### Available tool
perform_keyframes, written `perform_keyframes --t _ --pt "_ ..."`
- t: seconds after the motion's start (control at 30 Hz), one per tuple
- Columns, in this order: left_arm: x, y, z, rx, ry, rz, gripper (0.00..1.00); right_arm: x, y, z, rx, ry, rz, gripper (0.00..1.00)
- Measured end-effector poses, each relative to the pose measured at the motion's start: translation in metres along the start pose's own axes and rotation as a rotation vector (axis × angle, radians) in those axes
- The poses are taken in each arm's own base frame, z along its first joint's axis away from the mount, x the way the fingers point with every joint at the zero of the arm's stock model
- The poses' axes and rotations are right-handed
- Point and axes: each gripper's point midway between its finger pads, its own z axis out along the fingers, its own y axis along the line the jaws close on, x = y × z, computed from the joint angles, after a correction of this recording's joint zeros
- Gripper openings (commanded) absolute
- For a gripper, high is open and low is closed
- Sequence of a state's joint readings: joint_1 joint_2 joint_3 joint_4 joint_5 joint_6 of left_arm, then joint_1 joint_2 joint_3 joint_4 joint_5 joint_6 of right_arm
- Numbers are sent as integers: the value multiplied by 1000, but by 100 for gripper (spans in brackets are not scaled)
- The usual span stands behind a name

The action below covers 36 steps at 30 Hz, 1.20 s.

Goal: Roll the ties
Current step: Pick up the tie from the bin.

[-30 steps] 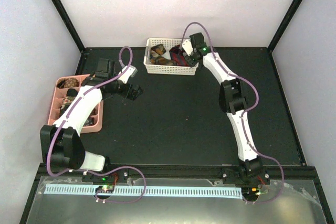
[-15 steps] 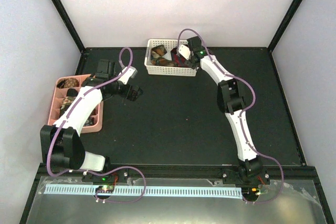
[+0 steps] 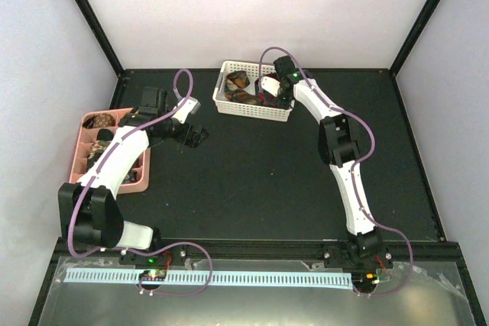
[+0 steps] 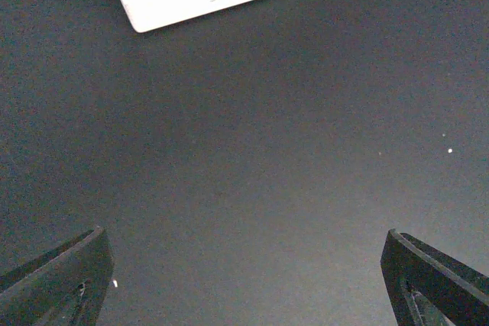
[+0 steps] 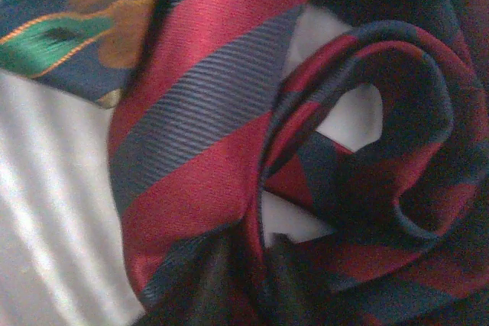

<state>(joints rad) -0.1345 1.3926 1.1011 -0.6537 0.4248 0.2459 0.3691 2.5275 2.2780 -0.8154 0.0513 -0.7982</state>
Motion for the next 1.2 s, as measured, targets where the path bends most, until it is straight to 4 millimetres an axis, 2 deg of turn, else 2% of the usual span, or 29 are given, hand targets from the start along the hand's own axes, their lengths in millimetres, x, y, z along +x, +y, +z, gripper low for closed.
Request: perform_keyframes --t 0.3,0.4,0.47,0.7,0.97,1.07,1.2 --pt "-1 -2 -5 -4 -12 6 99 -10 -9 -1 32 -41 77 2" --pt "-1 -2 -5 -4 -13 6 99 -19 -15 -14 46 -88 116 2" --pt "-1 -2 -5 -4 -13 6 99 -30 -24 -32 61 -141 144 2" --pt "-3 -2 -7 -7 -21 10 99 -73 -62 -117 156 -351 205 2" --pt "-4 -2 -10 -10 -29 11 99 -89 -68 -164 136 -451 267 2" --pt "-4 -1 -10 -12 -29 9 99 -95 -67 -203 117 -504 284 2" --pt "-4 2 -12 -24 -30 5 99 -103 -63 -284 110 -618 290 2"
